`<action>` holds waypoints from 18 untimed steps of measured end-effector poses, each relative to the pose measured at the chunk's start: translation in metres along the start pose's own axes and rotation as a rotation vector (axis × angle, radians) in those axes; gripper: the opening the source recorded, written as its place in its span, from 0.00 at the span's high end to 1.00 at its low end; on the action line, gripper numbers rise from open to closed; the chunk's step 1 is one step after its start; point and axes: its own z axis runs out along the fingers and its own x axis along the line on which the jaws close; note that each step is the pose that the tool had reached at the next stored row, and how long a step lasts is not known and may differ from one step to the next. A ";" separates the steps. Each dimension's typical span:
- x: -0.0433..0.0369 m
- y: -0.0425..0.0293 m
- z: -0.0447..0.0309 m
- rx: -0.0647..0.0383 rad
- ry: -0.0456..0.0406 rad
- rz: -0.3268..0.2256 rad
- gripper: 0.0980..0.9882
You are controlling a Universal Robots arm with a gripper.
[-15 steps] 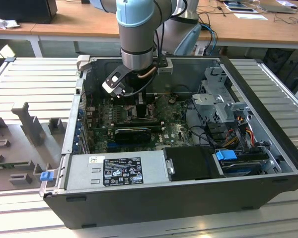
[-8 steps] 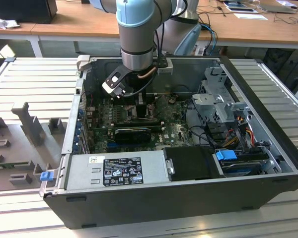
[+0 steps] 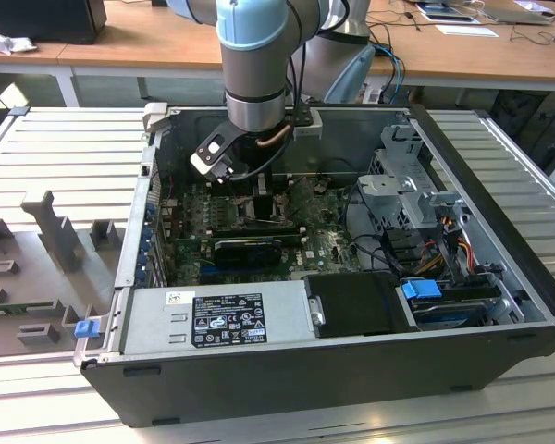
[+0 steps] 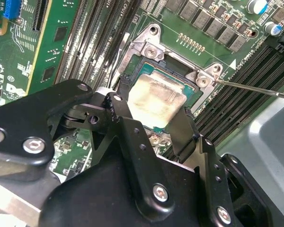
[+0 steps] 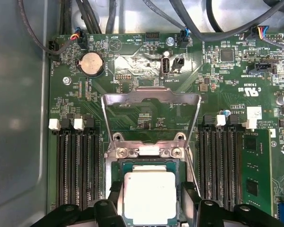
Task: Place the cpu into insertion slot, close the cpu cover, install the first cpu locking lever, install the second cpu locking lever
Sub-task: 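Place the cpu into insertion slot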
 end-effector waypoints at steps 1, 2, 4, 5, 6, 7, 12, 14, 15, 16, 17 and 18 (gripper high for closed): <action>0.0000 0.0000 0.0000 0.000 0.0000 0.000 0.43; 0.0000 0.0000 0.0000 0.000 0.0003 0.000 0.43; 0.0001 0.0000 0.0000 0.000 0.0009 0.001 0.43; 0.0001 0.0000 -0.0003 0.000 0.0008 0.001 0.43; 0.0000 0.0000 -0.0009 0.000 0.0006 0.001 0.43; 0.0001 0.0002 -0.0023 0.000 0.0009 0.001 0.43; 0.0002 0.0012 -0.0124 0.006 0.0006 0.000 0.52; 0.0003 0.0023 -0.0142 0.014 0.0005 0.001 0.66; 0.0003 0.0026 -0.0147 0.016 0.0004 0.001 0.73; 0.0003 0.0027 -0.0157 0.018 0.0001 0.001 0.80; 0.0003 0.0029 -0.0172 0.020 -0.0002 0.001 0.87; 0.0003 0.0030 -0.0184 0.021 -0.0003 0.001 0.99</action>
